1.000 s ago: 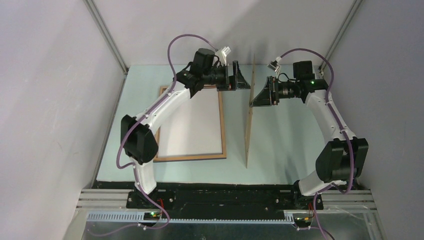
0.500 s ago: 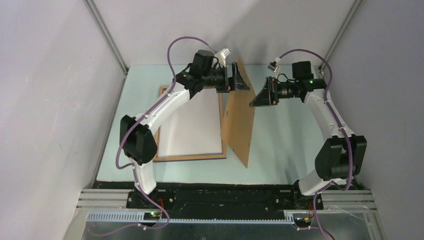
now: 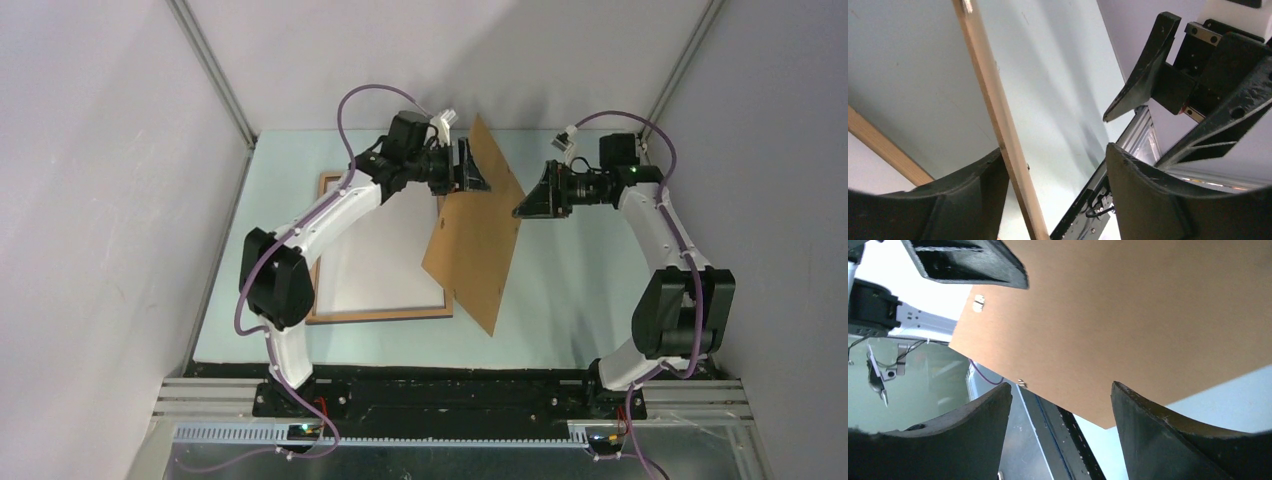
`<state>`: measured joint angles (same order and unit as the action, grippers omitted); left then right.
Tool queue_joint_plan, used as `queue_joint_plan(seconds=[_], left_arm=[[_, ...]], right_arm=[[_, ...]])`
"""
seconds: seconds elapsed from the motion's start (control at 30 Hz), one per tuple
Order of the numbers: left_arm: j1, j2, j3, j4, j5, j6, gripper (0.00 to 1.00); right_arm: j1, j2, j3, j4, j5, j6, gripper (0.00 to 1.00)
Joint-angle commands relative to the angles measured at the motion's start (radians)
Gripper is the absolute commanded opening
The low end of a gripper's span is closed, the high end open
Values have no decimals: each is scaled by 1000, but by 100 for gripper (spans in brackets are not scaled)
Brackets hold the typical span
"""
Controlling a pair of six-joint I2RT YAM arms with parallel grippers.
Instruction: Put the photo into the frame
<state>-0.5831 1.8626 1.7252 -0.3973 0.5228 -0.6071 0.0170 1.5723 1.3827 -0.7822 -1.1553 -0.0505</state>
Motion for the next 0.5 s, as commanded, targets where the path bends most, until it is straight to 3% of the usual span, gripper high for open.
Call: queue_joint_plan(seconds=[0.0,0.27,0.47], left_arm=[[-5,-22,-23,22,-6,13,66],[-5,-8,-7,13,-23,33,41],[-5,-4,0,4,-35,47,16]], right_arm=[[-60,29,-58,-24,38,-63,76],[-149,63,-132,-46,45,-131,75],[-188,74,-164,-55,35,-163,74]])
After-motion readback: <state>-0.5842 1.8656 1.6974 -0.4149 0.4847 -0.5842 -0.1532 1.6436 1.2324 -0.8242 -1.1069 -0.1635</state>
